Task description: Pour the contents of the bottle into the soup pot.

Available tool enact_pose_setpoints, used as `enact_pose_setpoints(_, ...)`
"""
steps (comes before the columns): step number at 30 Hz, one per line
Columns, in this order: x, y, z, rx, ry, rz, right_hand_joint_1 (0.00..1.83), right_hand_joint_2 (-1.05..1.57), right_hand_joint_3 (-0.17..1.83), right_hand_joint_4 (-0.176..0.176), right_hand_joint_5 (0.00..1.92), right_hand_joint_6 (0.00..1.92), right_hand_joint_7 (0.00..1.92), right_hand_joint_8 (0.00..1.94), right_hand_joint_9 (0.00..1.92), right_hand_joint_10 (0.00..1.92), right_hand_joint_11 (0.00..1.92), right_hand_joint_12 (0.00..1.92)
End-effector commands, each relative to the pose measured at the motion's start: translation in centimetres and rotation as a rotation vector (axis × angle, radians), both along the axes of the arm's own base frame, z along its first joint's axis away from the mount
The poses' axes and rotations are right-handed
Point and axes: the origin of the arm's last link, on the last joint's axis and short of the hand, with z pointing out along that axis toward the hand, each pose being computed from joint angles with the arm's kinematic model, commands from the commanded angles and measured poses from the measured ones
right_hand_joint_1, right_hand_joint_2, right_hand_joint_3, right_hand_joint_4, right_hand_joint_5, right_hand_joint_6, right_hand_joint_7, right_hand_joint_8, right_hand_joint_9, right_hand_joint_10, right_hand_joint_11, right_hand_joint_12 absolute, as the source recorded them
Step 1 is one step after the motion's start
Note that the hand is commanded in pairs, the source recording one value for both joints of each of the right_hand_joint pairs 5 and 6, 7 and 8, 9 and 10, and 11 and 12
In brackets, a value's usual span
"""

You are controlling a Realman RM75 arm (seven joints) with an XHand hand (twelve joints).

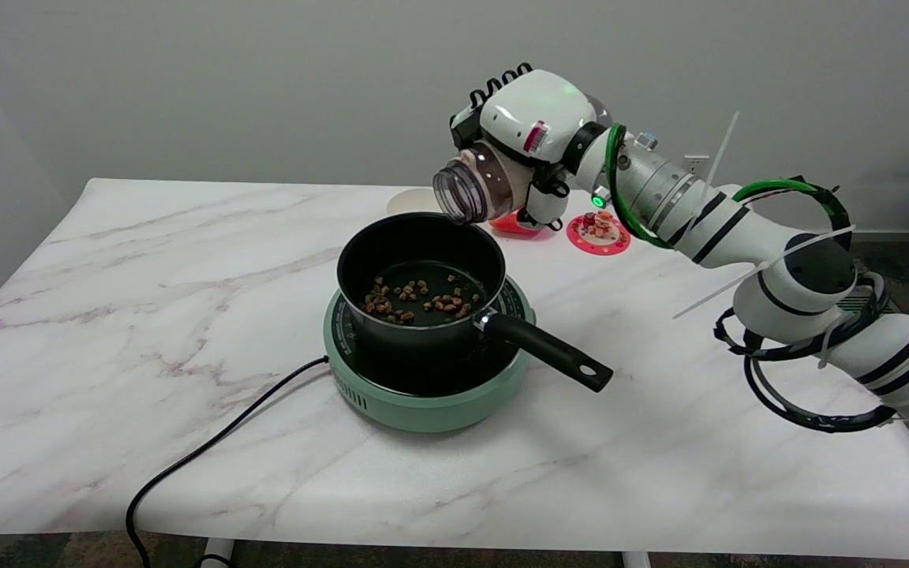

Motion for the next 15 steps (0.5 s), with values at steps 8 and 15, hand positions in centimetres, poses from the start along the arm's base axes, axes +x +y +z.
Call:
enact_pose_setpoints(8,0.13,0.63,-2.41,0.055,0.377,0.154,1.59,0.69,0.75,0.0,1.92,1.92,1.92,1.92,1.37,1.37,1.18,1.18)
enact_pose_setpoints(15,-0.24,0.25,-2.16,0.067,0.49,0.163,1.57,0.68,0.78,0.0,1.92,1.92,1.92,1.92,1.35,1.35,1.17,1.17)
